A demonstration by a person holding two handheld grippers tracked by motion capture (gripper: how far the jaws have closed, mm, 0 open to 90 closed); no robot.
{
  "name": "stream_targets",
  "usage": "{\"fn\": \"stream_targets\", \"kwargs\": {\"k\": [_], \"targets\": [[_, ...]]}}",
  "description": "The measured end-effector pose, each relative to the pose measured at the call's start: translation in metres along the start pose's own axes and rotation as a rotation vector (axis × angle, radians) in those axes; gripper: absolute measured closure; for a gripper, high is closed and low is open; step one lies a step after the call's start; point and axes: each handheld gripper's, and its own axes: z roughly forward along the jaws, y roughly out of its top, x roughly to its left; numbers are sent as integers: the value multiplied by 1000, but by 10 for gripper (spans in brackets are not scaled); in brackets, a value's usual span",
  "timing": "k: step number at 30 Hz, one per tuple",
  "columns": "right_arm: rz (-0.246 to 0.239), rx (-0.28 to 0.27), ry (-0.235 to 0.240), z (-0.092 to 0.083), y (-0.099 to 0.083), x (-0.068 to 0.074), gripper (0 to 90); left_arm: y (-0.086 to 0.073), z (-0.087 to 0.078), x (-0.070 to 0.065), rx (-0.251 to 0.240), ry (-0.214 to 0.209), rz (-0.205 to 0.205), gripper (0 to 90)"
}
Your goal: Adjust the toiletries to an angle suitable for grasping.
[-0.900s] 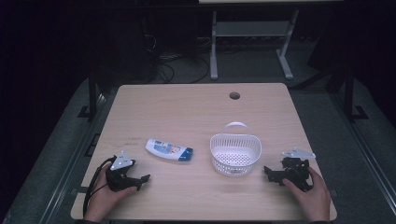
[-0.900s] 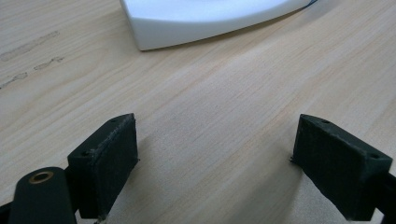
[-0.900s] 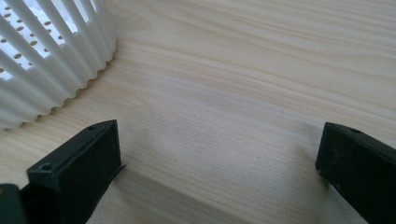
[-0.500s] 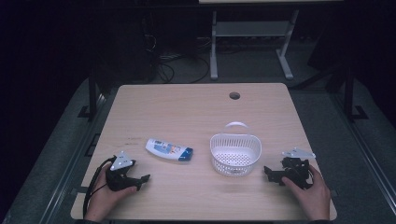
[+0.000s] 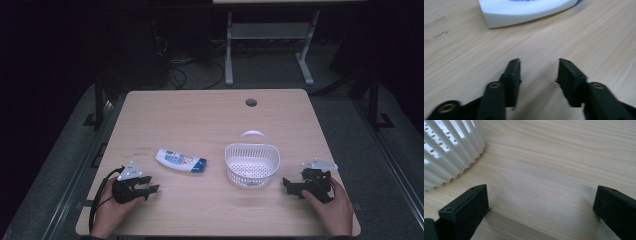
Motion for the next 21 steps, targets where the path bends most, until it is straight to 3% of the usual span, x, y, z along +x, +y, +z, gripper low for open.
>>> {"fn": "stream_targets", "kwargs": {"k": [10, 21], "targets": [[0, 0, 0, 0, 0, 0, 0, 17, -7, 1, -5, -62, -71, 896], [1, 0, -1, 0, 0, 0, 0, 35, -6, -2, 3, -96, -76, 900]]}}
